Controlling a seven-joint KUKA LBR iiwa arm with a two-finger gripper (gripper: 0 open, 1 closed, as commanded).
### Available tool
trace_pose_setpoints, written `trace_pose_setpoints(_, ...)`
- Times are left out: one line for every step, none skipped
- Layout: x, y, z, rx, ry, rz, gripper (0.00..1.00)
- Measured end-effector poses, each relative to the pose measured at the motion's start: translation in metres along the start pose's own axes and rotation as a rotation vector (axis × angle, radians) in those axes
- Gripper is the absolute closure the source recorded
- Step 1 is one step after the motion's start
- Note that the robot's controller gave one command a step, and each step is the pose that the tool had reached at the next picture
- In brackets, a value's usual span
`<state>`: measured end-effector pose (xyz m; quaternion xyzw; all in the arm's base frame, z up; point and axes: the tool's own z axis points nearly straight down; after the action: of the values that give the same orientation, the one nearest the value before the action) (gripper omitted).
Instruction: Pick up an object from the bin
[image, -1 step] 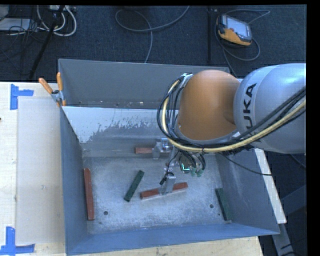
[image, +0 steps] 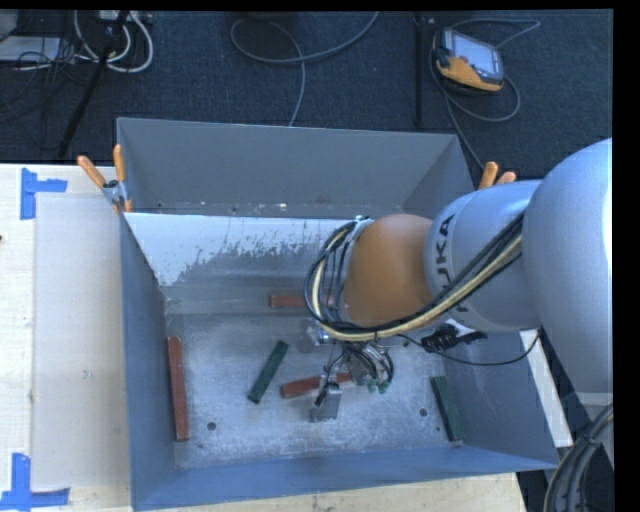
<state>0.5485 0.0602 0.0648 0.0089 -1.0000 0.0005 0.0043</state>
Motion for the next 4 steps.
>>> trace_pose_setpoints(-0.002, 0.0003, -0.0047, -0.001, -0.007, 0.003, 1.0)
trace_pose_setpoints(-0.002, 0.0001, -0.0045, -0.001, -0.007, 0.005, 0.0)
trace_pose_setpoints(-0.0023, 0.0002, -0.0049, -0.002, -0.008, 0.006, 1.0)
trace_pose_setpoints(-0.0021, 0.0002, -0.0046, -0.001, -0.007, 0.007, 0.0)
